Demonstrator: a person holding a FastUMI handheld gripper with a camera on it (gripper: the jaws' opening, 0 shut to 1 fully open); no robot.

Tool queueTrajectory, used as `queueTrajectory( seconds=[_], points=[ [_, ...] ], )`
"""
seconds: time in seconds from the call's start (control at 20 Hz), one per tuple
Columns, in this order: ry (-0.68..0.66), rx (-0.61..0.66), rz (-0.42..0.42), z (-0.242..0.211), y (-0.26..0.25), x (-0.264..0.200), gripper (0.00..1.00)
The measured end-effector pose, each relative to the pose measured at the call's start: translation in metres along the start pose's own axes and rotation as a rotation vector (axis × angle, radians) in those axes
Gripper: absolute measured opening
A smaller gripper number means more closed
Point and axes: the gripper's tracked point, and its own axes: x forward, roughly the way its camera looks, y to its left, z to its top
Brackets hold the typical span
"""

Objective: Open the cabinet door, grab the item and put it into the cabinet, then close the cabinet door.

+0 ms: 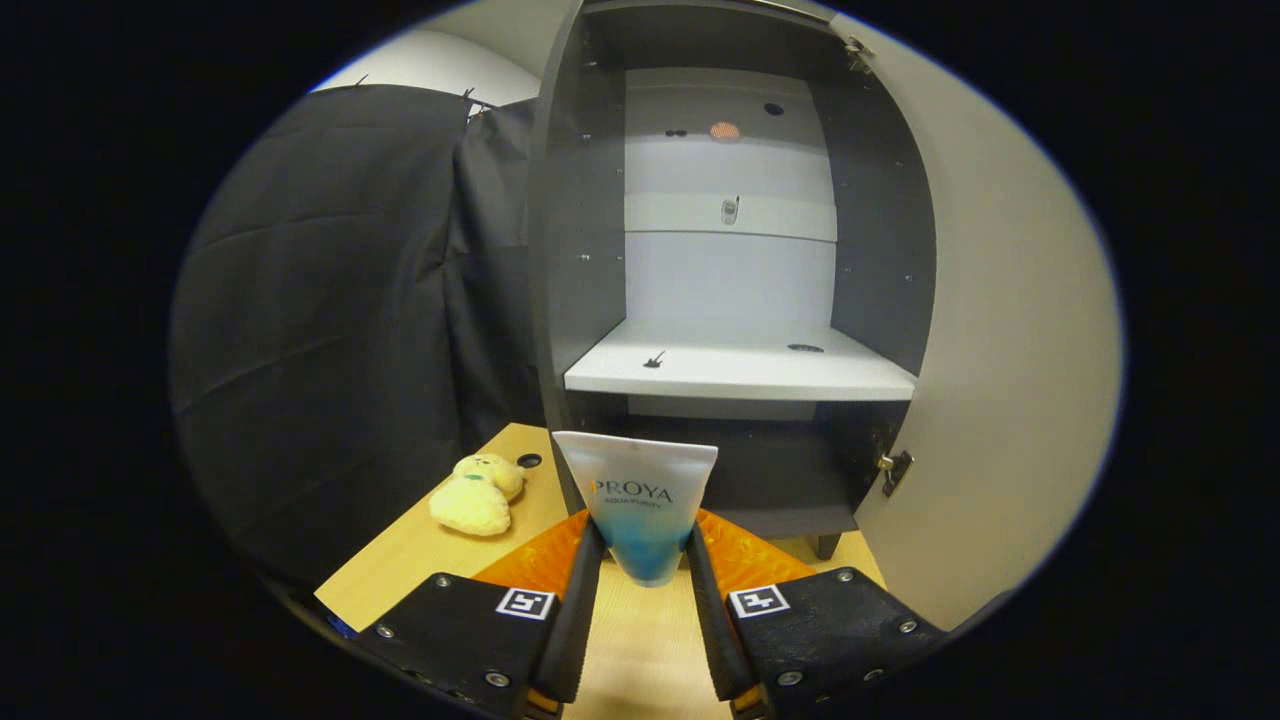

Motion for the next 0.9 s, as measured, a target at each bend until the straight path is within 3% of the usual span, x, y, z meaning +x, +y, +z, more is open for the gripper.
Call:
queueTrajectory(
  seconds=[0.4,0.9],
  points=[
    [-0.064,0.052,-0.005,0.084,-0.031,0.038,0.49],
    [-0.049,0.038,0.004,0.133,-0.038,0.098,0.49]
  ],
)
